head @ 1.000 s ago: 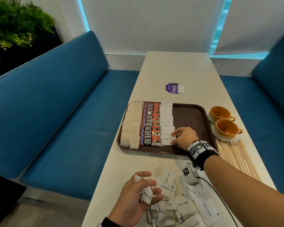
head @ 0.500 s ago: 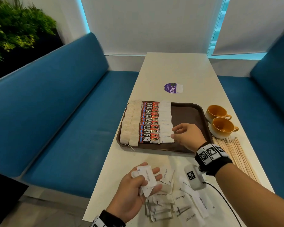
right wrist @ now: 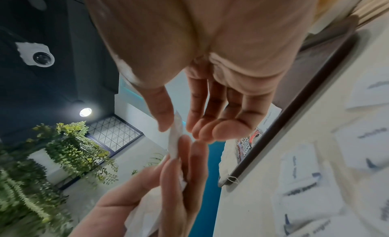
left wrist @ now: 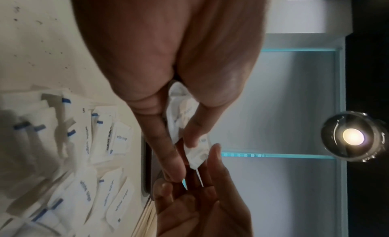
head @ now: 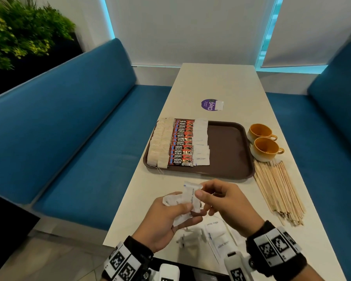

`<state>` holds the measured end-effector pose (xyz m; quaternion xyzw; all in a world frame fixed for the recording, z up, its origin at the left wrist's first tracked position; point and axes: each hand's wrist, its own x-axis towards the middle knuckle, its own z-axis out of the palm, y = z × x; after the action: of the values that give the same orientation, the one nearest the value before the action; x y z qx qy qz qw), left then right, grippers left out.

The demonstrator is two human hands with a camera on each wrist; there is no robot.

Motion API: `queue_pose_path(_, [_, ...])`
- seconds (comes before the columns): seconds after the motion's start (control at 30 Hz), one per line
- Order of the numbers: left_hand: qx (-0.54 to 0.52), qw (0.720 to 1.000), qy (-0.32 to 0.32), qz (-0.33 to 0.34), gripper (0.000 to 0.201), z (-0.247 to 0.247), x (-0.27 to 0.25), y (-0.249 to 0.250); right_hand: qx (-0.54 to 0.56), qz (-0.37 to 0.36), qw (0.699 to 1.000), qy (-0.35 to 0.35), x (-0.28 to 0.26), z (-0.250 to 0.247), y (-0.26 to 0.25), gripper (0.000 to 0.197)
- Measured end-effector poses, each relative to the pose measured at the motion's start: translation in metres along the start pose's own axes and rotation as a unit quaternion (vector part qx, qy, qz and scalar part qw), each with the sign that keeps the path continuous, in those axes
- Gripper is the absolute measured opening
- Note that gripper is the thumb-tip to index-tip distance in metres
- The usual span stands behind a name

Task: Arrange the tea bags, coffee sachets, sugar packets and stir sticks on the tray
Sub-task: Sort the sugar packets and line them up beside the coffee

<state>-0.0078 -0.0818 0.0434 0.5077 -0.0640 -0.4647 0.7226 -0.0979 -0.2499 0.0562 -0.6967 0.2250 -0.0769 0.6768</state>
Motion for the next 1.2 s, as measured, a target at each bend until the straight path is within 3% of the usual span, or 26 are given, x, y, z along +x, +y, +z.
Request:
queue_pose_path(0.2, [0.023, 0.999, 0.026, 0.007, 0.039, 0.005, -0.005, -0.003, 0.033, -0.001, 0.999, 0.019, -0.015, -0.007, 0.006, 0.009])
queue_pose_path(0.4, [0.054, 0.998, -0.001, 0.015, 0.04, 0.009, -0.005, -0.005, 0.111, -0.001, 0.993, 0.042, -0.017, -0.009, 0.003, 0.012])
queue_pose_path(0.57, [0.114, 0.993, -0.03, 0.028, 0.025, 0.011, -0.005, -0.007, 0.112, 0.03, 0.991, 0.062, -0.017, -0.008, -0.001, 0.013])
queue_pose_path(0.67, [0.09, 0.995, -0.047, 0.015, 0.034, 0.011, -0.006, -0.009, 0.11, 0.027, 0.99, 0.081, -0.016, -0.011, 0.001, 0.012])
queue_pose_path(0.8, [0.011, 0.999, 0.031, -0.017, 0.053, 0.011, -0.002, -0.006, 0.0, -0.025, 0.996, 0.084, -0.018, -0.014, 0.004, 0.006])
queue_pose_path(0.87, [0.015, 0.999, 0.037, -0.019, 0.049, 0.011, -0.001, -0.005, -0.031, -0.041, 0.997, 0.063, -0.019, -0.011, 0.004, 0.006])
queue_pose_path(1.0, [0.08, 0.997, -0.014, 0.007, 0.032, 0.014, 0.0, -0.01, -0.055, -0.063, 0.996, 0.039, -0.023, -0.007, 0.004, 0.005])
queue_pose_path(1.2, [0.042, 0.996, 0.069, 0.047, 0.014, 0.01, 0.006, -0.013, 0.014, -0.075, 0.994, 0.072, -0.025, -0.013, 0.003, 0.012])
